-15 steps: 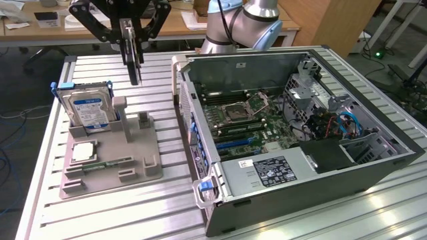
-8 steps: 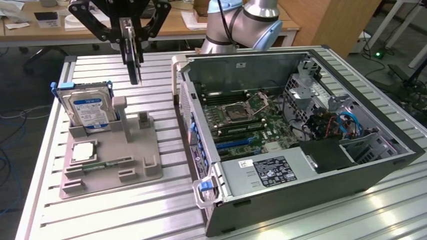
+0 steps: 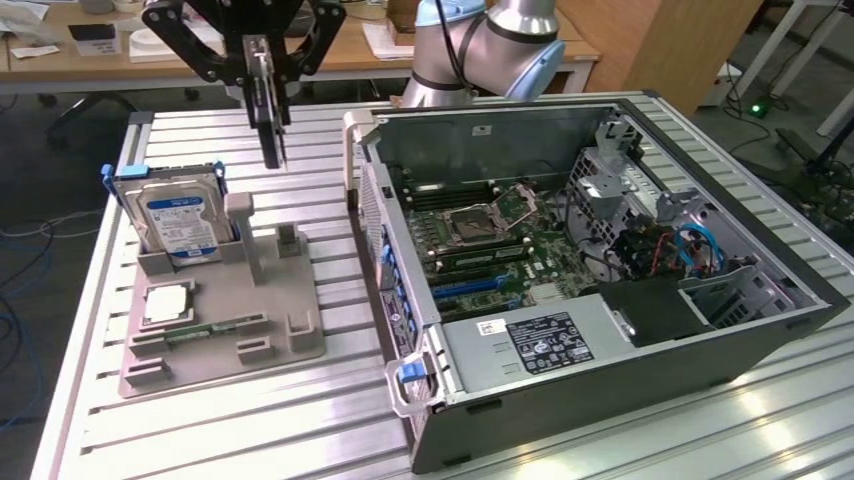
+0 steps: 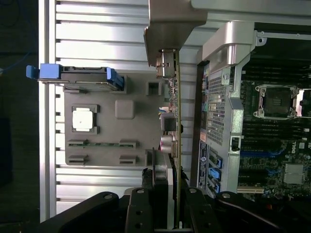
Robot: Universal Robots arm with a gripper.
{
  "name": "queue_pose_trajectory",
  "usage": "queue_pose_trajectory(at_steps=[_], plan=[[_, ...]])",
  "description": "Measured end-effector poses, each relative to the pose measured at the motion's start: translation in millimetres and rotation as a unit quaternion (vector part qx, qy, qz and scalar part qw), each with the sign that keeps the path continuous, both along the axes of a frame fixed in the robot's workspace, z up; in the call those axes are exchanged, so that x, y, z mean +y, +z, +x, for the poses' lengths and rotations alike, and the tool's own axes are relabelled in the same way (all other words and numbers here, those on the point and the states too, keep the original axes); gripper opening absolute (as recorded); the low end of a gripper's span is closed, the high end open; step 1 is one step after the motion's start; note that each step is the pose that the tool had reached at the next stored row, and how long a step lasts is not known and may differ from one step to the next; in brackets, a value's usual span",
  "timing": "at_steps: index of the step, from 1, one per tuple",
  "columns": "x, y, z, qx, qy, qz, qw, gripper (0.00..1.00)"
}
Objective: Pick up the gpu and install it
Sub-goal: 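Pick up the gpu and move the gpu toward the slot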
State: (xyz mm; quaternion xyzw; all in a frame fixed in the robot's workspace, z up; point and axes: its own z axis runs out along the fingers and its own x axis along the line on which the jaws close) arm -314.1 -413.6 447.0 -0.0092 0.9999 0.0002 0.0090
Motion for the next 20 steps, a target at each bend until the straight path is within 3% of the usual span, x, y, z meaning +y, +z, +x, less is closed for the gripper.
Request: queue_pose_trajectory(at_steps=[20], plan=[[0.0, 0.0, 28.8, 0.0000, 0.000, 0.0000, 1.0000, 0.28]])
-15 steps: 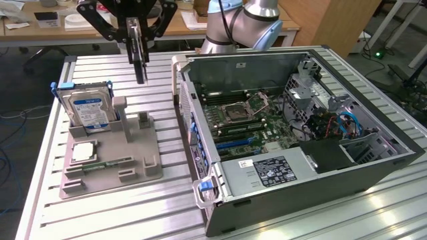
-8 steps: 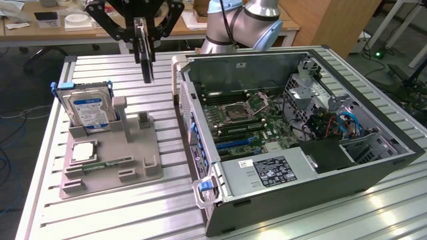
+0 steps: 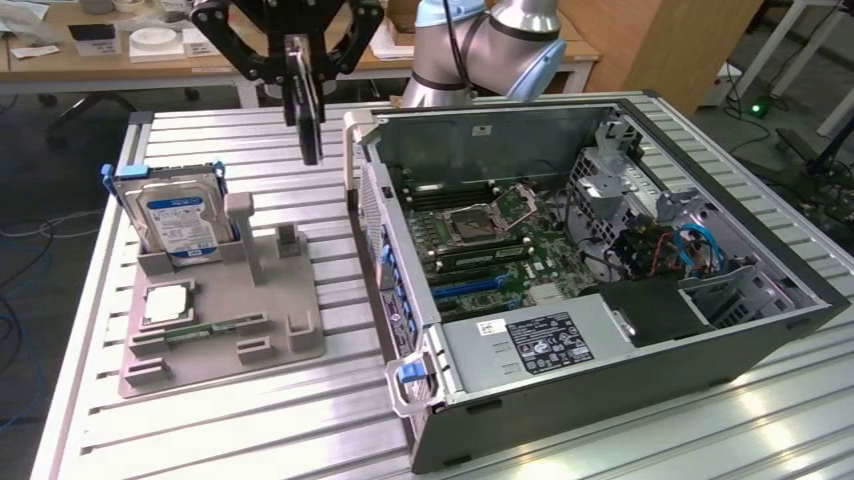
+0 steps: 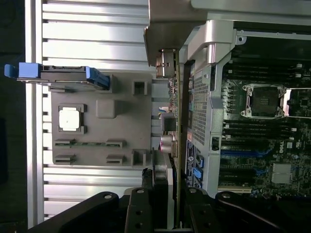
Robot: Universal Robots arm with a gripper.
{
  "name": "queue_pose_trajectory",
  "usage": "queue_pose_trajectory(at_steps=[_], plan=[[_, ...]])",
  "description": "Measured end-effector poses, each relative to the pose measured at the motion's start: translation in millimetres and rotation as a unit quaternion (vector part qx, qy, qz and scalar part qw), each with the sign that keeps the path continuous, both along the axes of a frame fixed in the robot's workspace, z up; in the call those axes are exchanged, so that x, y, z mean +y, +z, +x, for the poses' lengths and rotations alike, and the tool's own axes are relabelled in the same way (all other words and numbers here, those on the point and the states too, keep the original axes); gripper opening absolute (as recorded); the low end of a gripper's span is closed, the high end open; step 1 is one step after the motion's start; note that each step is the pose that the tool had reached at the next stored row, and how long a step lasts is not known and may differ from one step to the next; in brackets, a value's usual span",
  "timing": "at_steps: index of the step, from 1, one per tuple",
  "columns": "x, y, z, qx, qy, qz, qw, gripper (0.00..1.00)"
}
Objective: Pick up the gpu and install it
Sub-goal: 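Pick up the gpu and move the gpu toward the slot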
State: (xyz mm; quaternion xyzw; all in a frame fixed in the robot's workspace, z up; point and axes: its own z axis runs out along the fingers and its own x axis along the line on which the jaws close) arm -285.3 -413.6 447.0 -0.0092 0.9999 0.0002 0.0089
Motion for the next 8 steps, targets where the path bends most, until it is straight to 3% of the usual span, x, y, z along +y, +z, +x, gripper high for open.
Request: queue_pose_trajectory(at_steps=[8], plan=[[0.0, 0.0, 9.0, 0.0001, 0.000, 0.0000, 1.0000, 0.28]])
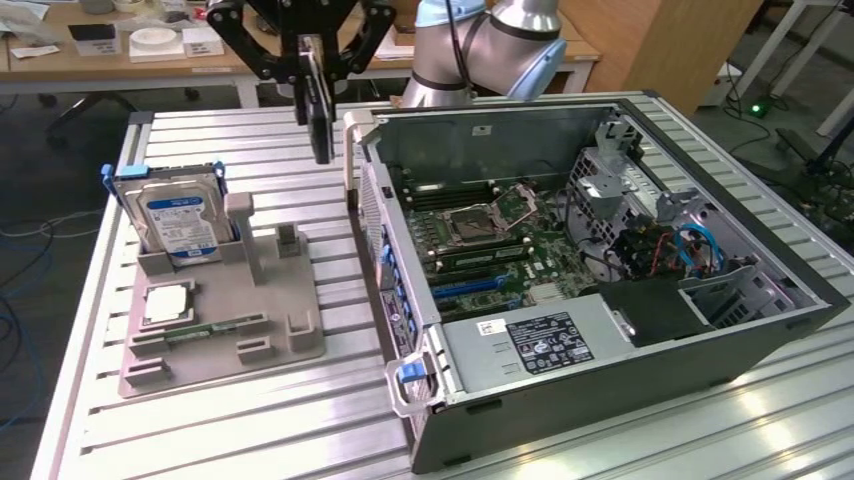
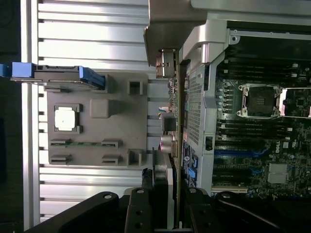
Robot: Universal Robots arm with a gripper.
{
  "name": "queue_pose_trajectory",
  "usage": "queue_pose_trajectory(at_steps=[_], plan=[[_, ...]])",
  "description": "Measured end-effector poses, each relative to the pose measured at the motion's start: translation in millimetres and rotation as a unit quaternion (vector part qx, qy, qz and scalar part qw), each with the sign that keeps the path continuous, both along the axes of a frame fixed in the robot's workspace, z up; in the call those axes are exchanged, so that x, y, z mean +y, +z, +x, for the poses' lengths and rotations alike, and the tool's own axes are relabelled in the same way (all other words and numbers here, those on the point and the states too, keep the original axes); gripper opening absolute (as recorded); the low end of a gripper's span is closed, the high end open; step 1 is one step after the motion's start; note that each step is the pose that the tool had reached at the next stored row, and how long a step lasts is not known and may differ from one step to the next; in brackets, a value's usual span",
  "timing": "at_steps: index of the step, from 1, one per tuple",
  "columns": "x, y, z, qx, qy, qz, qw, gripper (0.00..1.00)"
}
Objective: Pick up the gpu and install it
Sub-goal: 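Pick up the gpu and move the gpu toward the slot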
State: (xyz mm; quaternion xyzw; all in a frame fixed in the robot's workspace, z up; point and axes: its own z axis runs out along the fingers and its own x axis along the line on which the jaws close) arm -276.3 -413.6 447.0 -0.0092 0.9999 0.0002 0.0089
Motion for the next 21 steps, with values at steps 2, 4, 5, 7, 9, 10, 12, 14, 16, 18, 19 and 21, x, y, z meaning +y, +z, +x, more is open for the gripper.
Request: queue_pose_trajectory(at_steps=[2, 4, 5, 7, 9, 10, 12, 14, 16, 18, 19, 21], plan=[[0.0, 0.0, 1.4, 0.0000, 0.000, 0.0000, 1.0000, 0.28], [0.0, 0.0, 3.0, 0.0000, 0.000, 0.0000, 1.0000, 0.28], [0.0, 0.0, 4.2, 0.0000, 0.000, 0.0000, 1.0000, 0.28], [0.0, 0.0, 6.4, 0.0000, 0.000, 0.0000, 1.0000, 0.28], [0.0, 0.0, 8.5, 0.0000, 0.000, 0.0000, 1.0000, 0.28], [0.0, 0.0, 9.6, 0.0000, 0.000, 0.0000, 1.0000, 0.28], [0.0, 0.0, 12.4, 0.0000, 0.000, 0.0000, 1.0000, 0.28], [0.0, 0.0, 15.6, 0.0000, 0.000, 0.0000, 1.0000, 0.28], [0.0, 0.0, 18.2, 0.0000, 0.000, 0.0000, 1.0000, 0.28], [0.0, 0.0, 20.4, 0.0000, 0.000, 0.0000, 1.0000, 0.28], [0.0, 0.0, 21.2, 0.0000, 0.000, 0.0000, 1.0000, 0.28], [0.0, 0.0, 22.7, 0.0000, 0.000, 0.0000, 1.0000, 0.28]])
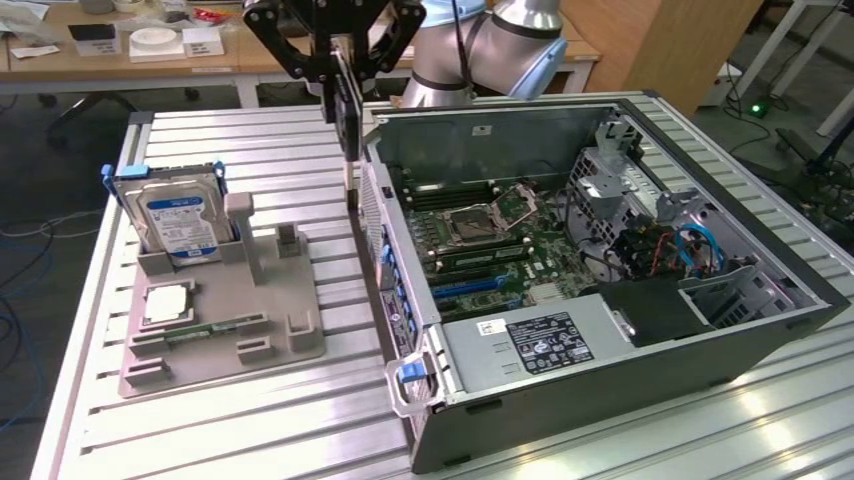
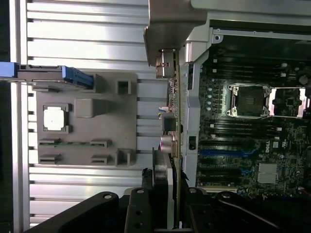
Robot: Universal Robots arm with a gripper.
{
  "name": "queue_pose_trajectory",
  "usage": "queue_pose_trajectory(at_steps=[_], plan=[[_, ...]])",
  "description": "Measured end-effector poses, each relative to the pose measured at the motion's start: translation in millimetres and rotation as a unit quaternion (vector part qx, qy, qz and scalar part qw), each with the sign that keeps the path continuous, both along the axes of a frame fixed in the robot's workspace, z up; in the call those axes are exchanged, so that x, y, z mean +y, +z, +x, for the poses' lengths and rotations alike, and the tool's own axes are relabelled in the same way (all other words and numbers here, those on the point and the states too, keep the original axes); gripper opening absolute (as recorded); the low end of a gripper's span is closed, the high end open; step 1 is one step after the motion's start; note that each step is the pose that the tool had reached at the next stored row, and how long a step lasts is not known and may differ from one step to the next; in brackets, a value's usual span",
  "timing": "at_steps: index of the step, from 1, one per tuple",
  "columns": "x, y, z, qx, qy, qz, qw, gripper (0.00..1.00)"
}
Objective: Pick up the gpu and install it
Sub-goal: 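Pick up the gpu and move the gpu toward the slot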
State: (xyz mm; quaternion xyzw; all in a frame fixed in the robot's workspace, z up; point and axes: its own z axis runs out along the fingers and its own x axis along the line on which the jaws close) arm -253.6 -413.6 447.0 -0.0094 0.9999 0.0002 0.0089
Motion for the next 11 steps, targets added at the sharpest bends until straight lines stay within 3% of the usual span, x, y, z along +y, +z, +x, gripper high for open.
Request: queue_pose_trajectory(at_steps=[11], plan=[[0.0, 0.0, 13.0, 0.0000, 0.000, 0.0000, 1.0000, 0.28]])
